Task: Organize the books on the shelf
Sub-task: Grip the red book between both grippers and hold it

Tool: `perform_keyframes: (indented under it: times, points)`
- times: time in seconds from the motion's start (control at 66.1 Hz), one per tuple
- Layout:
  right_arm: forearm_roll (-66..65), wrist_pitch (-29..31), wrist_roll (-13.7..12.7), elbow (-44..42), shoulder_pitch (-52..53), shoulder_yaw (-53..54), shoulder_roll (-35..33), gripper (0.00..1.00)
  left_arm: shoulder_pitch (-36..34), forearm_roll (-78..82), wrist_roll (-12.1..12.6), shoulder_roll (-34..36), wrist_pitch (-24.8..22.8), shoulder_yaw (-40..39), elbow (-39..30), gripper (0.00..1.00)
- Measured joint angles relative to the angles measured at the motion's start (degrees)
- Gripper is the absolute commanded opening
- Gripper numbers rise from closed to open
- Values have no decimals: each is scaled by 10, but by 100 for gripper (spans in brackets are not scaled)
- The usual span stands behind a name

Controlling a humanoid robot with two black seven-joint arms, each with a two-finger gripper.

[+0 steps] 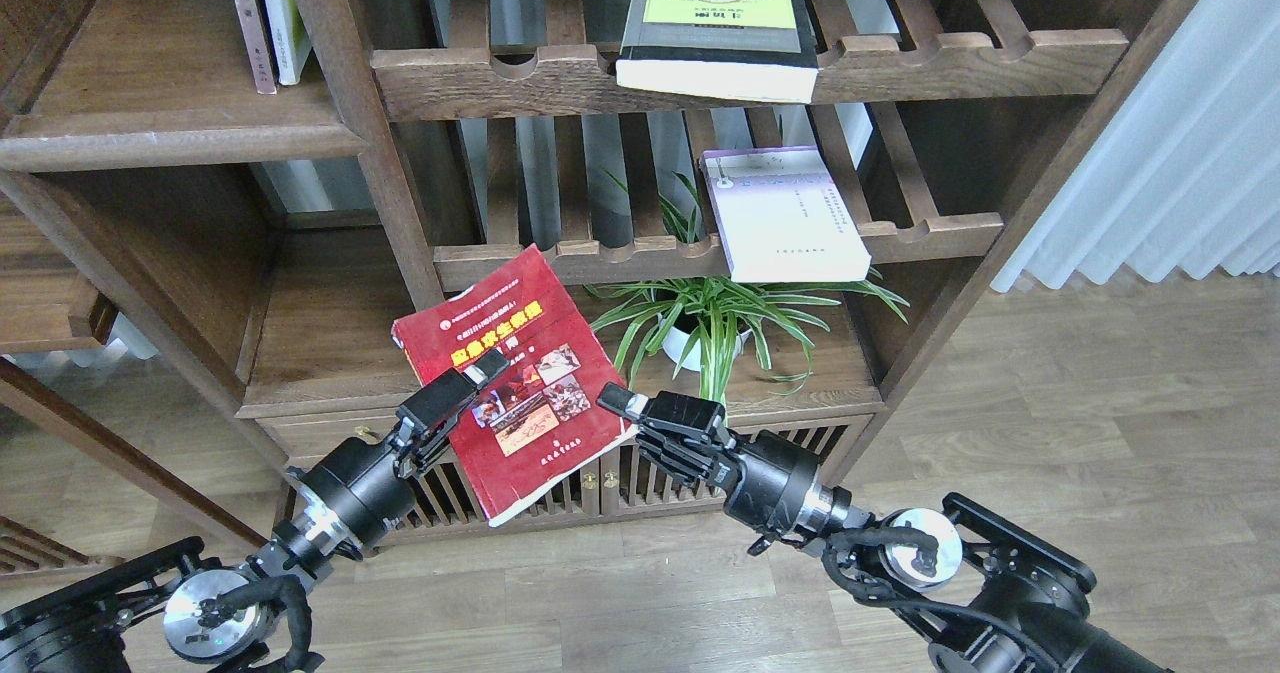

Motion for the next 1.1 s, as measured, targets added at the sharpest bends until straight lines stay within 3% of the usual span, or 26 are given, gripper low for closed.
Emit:
perform_keyframes:
  times: [0.136, 0.56, 0.802, 1.028, 1.044, 1.104]
  points:
    - [-3, 0, 0, -3, 1, 0, 4, 7, 0, 1, 0, -2, 0, 0, 0, 8]
    - [-4, 0, 3, -18, 2, 4, 6, 11, 2, 18, -5, -1, 0, 1, 0, 8]
    - [-4, 0, 9, -19, 3, 5, 6, 41, 3, 19, -5, 2, 0, 3, -1, 8]
    - [-29, 0, 9, -19, 1, 9, 4, 79, 3, 18, -5, 2, 0, 0, 1, 7]
    - [-31, 0, 9, -19, 1, 9, 4, 88, 3, 18, -5, 2, 0, 0, 1, 7]
    - [-39, 0, 9, -18, 1, 11, 4, 96, 2, 18, -5, 2, 0, -2, 2, 7]
